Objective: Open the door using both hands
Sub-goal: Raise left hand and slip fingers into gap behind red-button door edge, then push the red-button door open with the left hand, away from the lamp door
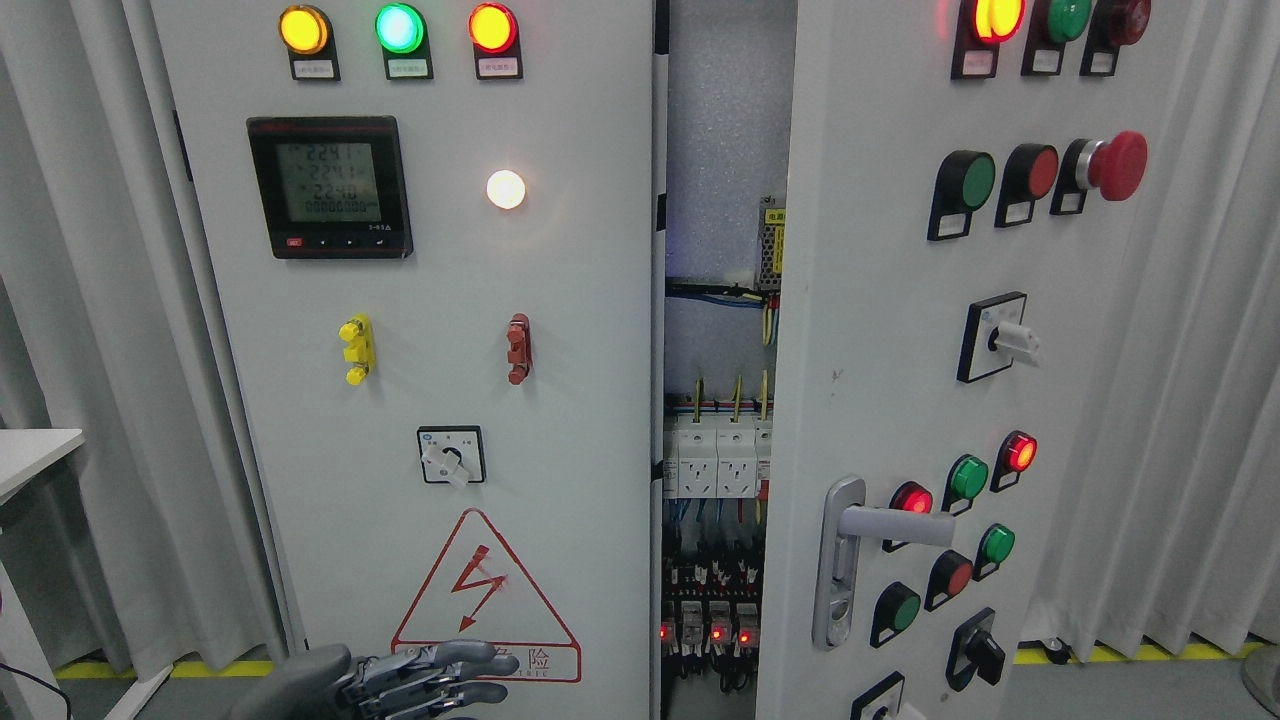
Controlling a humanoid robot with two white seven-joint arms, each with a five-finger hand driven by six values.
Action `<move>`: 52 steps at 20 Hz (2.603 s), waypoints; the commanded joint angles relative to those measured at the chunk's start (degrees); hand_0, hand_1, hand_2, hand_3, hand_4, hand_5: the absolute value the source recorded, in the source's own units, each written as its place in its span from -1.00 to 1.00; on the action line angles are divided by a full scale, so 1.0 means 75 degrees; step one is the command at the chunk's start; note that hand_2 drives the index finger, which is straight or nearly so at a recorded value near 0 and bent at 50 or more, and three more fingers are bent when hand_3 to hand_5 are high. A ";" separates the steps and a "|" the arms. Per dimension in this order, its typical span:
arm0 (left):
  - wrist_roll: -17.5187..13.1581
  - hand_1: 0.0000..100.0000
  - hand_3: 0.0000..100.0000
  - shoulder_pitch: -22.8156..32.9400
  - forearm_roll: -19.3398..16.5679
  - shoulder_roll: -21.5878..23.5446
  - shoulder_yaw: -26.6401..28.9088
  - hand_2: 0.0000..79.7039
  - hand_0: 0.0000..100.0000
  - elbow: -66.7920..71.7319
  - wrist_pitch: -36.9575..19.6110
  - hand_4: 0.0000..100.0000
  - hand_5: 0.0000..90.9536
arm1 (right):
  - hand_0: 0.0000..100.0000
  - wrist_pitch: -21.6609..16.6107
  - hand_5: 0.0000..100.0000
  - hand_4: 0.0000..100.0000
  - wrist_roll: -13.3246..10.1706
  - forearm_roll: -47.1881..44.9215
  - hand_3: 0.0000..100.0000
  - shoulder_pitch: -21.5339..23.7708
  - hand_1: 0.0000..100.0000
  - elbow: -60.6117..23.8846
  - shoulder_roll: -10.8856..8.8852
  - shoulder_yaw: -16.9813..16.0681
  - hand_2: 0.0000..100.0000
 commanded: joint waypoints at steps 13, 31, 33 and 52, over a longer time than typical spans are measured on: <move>0.0311 -1.00 -0.95 -0.3899 0.0078 -0.2518 -0.0389 -0.93 -0.41 0.2088 0.1836 -0.93 -1.00 | -0.56 0.0002 -1.00 -1.00 0.0003 0.0035 -1.00 -0.0094 -1.00 0.0246 -0.0035 0.0000 -1.00; 0.0311 -1.00 -0.94 -0.5762 0.0172 -0.2588 -0.3154 -0.93 -0.41 0.3528 0.0490 -0.93 -1.00 | -0.56 0.0002 -1.00 -1.00 0.0003 0.0035 -1.00 -0.0094 -1.00 0.0246 -0.0035 0.0000 -1.00; 0.0311 -1.00 -0.94 -0.5950 0.0242 -0.2600 -0.3308 -0.93 -0.41 0.3669 0.0372 -0.93 -1.00 | -0.56 0.0002 -1.00 -1.00 0.0003 0.0035 -1.00 -0.0094 -1.00 0.0246 -0.0035 0.0000 -1.00; 0.0510 -1.00 -0.94 -0.7275 0.1355 -0.2728 -0.4948 -0.93 -0.41 0.4010 -0.0097 -0.93 -1.00 | -0.56 0.0002 -1.00 -1.00 0.0003 0.0035 -1.00 -0.0106 -1.00 0.0246 -0.0035 0.0000 -1.00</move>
